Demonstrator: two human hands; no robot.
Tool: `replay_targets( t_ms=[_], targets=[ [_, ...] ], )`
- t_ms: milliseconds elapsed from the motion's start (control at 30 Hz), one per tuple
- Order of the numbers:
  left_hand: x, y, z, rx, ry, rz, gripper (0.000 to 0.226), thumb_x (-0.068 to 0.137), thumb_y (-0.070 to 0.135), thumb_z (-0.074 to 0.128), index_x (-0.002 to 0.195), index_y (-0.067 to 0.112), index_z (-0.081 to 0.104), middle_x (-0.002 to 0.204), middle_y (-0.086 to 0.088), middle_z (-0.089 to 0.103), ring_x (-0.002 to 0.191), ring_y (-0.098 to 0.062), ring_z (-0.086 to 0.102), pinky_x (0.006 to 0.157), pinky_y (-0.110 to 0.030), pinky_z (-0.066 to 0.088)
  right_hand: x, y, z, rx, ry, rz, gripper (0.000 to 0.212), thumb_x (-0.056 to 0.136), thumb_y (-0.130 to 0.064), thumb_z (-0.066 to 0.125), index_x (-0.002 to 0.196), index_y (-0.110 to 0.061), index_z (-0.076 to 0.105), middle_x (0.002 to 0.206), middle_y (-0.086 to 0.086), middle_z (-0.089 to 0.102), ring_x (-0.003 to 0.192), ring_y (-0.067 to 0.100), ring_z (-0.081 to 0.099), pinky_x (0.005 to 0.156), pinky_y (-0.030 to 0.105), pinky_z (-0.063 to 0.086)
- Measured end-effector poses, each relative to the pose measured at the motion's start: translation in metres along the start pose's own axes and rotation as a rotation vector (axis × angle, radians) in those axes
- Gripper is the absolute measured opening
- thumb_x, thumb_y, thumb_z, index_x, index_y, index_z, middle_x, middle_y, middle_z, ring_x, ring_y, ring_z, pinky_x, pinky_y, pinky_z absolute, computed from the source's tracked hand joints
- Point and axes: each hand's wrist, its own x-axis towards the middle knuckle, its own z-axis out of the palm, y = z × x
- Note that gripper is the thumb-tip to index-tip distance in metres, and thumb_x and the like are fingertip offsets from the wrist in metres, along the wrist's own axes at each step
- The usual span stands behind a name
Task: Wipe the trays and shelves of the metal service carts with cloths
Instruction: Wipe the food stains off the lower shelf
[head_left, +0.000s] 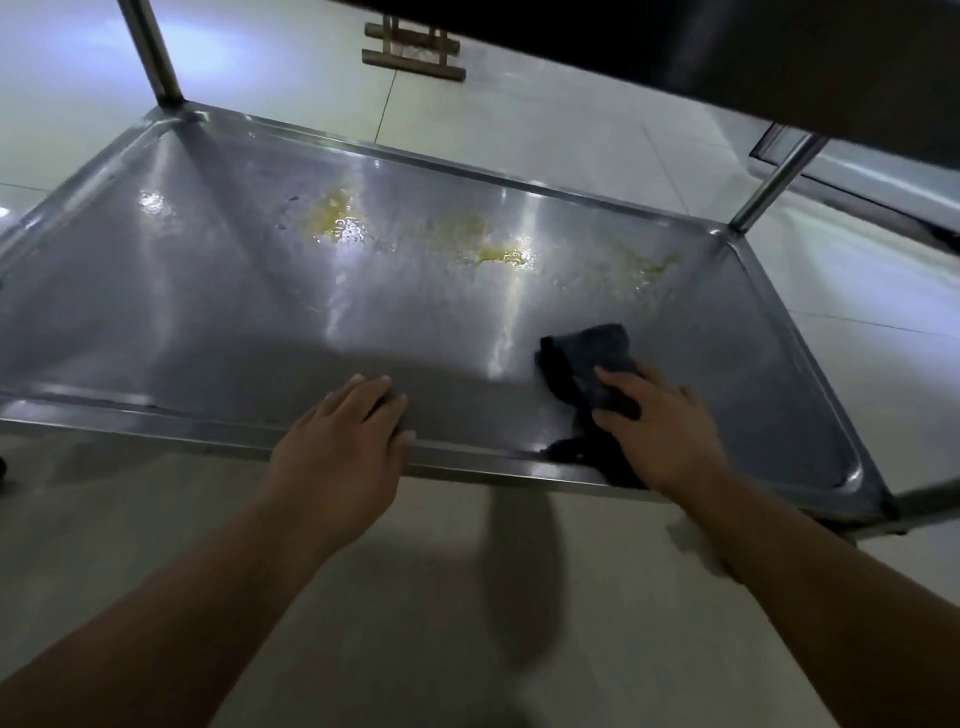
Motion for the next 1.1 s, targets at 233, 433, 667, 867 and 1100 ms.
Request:
replay_targets(
  t_ms=[233, 433, 667, 867, 1100],
  targets=[
    [0.005, 0.016, 0.009, 0.061, -0.006, -0.092, 0.032, 0.090, 0.024, 0.049, 0.111, 0.001, 0.059, 0.125, -0.018, 0.053, 0.126, -0.041, 0.041, 0.105, -0.053, 0.033, -0.040, -0.022, 0.014, 0.012, 0.014, -0.406, 0.045, 0.089, -0.059, 0.037, 0.130, -0.047, 0.049, 0.148, -0.012, 0.037, 0.119, 0.021, 0.037, 0.099, 0.034, 0.032],
    [0.009, 0.028, 0.005, 0.102, -0.041, -0.131, 0.030, 0.091, 0.024, 0.047, 0.108, 0.002, 0.059, 0.119, -0.019, 0.054, 0.122, -0.042, 0.042, 0.104, -0.051, 0.035, -0.007, 0.028, -0.007, -0.059, 0.089, 0.187, 0.045, 0.094, -0.047, 0.042, 0.139, -0.041, 0.038, 0.150, -0.007, 0.032, 0.123, 0.035, 0.036, 0.102, 0.048, 0.034],
    [0.034, 0.077, 0.020, 0.027, -0.083, -0.001, 0.041, 0.095, 0.027, 0.042, 0.131, 0.009, 0.045, 0.143, -0.010, 0.036, 0.135, -0.030, 0.028, 0.112, -0.046, 0.024, -0.032, 0.027, 0.002, -0.032, 0.034, -0.316, 0.044, 0.091, -0.054, 0.040, 0.133, -0.046, 0.046, 0.148, -0.011, 0.037, 0.118, 0.029, 0.044, 0.098, 0.044, 0.037],
    [0.043, 0.090, 0.032, 0.096, -0.159, -0.001, 0.040, 0.097, 0.034, 0.033, 0.133, 0.018, 0.044, 0.142, -0.005, 0.036, 0.133, -0.027, 0.030, 0.109, -0.051, 0.023, 0.041, 0.081, -0.021, -0.099, 0.084, 0.421, 0.051, 0.097, -0.048, 0.031, 0.146, -0.041, 0.021, 0.156, 0.001, 0.017, 0.130, 0.040, 0.027, 0.102, 0.053, 0.029],
    [0.046, 0.091, 0.035, 0.138, -0.182, -0.051, 0.037, 0.096, 0.042, 0.032, 0.113, 0.017, 0.053, 0.131, -0.006, 0.045, 0.126, -0.029, 0.035, 0.103, -0.054, 0.032, 0.060, 0.012, 0.017, -0.202, 0.078, -0.335, 0.049, 0.091, -0.053, 0.031, 0.139, -0.049, 0.025, 0.151, -0.005, 0.027, 0.117, 0.035, 0.036, 0.090, 0.046, 0.035]
  ],
)
